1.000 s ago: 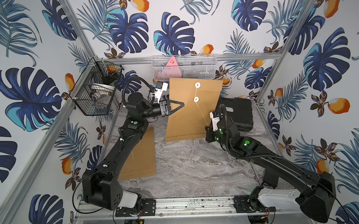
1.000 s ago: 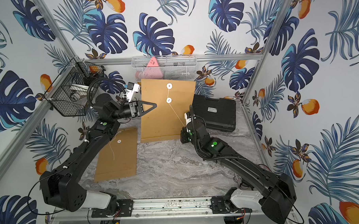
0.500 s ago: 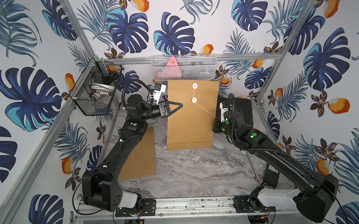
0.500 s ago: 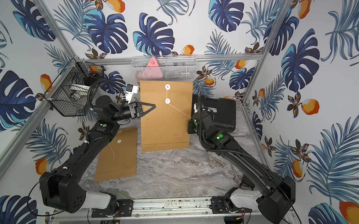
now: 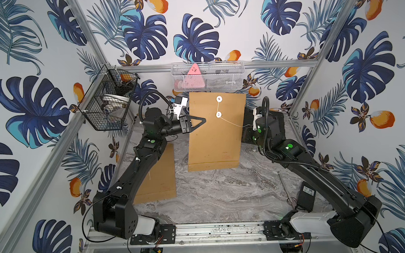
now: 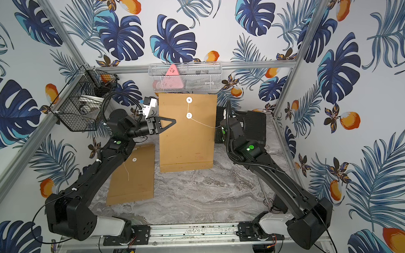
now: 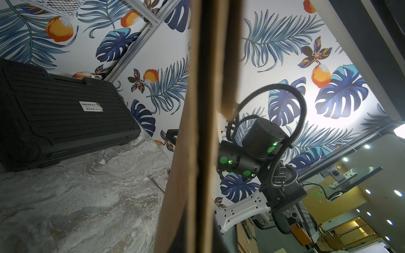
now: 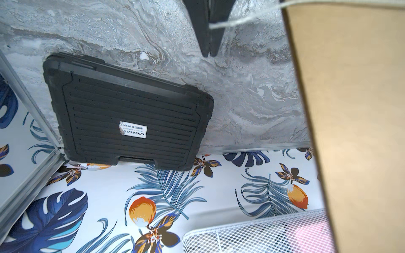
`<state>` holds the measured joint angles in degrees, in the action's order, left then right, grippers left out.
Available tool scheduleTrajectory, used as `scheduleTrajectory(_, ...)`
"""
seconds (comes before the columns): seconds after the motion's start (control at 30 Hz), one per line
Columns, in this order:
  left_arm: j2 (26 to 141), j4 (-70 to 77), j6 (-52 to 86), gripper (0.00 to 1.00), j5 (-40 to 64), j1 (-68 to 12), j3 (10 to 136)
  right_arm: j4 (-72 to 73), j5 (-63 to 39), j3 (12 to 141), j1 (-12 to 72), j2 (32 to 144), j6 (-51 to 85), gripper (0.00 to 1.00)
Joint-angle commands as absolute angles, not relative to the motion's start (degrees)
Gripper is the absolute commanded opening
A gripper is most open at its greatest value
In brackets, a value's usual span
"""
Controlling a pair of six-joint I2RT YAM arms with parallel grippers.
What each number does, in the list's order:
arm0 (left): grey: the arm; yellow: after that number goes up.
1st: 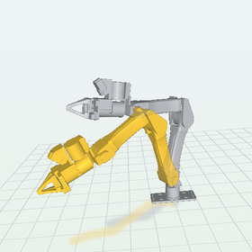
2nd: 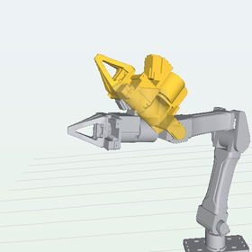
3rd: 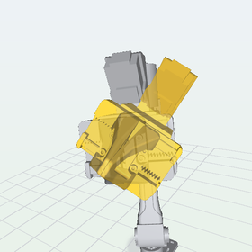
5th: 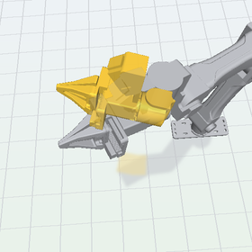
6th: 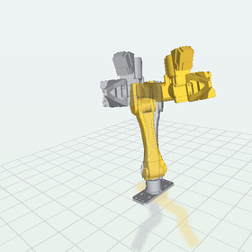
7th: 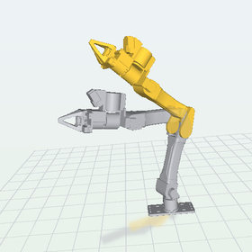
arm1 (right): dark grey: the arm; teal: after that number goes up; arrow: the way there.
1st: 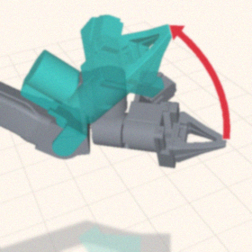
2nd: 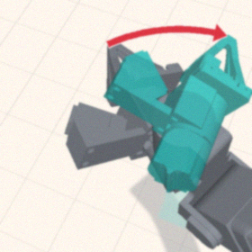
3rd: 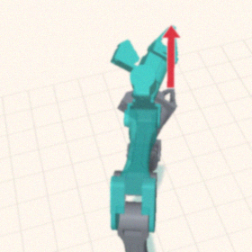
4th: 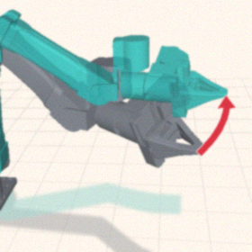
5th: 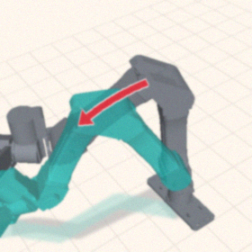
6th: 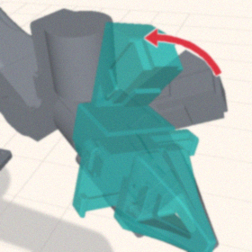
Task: Close the mouth of the file bag
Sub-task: Close the file bag.
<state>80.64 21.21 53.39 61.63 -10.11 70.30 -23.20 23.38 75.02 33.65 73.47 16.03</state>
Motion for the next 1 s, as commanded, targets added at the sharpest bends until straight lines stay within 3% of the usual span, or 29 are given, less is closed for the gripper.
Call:
scheduleTrajectory(0.0, 80.1, 21.5, 52.3, 0.0, 60.7, -10.0, 69.2, -24.9, 25.3, 77.0, 33.8, 73.6, 14.0, 0.0)
scheduleTrajectory(0.97, 75.7, 22.2, 51.3, 0.0, 60.6, -16.6, 57.9, -25.2, 29.7, 92.6, 33.7, 84.2, 2.0, 0.0)
